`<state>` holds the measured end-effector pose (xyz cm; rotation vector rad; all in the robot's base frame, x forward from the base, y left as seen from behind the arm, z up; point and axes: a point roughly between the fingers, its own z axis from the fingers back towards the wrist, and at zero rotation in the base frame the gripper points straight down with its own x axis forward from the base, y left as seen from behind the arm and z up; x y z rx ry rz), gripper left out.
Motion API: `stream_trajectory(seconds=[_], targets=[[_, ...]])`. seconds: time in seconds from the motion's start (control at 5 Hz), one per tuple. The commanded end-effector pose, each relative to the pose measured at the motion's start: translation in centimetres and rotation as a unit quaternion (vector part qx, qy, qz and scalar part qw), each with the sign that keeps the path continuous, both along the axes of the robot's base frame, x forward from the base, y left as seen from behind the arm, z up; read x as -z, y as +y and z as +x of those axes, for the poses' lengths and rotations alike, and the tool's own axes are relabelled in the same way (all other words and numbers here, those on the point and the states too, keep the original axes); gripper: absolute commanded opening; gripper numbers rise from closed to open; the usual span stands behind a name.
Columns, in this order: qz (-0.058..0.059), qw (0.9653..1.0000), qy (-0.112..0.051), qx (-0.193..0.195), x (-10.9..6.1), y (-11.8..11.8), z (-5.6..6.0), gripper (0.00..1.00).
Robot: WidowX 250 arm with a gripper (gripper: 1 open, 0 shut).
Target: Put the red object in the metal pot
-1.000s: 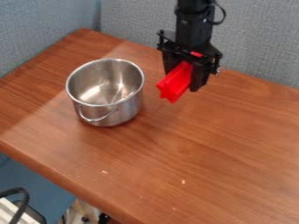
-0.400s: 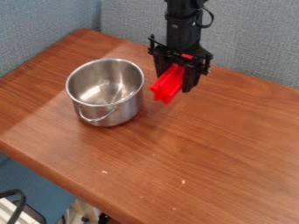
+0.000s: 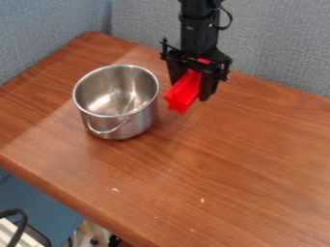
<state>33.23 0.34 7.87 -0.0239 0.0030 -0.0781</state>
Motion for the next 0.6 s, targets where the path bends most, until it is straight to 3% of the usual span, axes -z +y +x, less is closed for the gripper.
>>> stream_trajectory(seconds=[0.0,0.4], targets=[[-0.001,0.9993,-0.036,-0.013,-2.1,0.6,0.9,0.0],[0.013,0.9964,-0.06,-0.059,-4.5,3.1,0.1,0.0]])
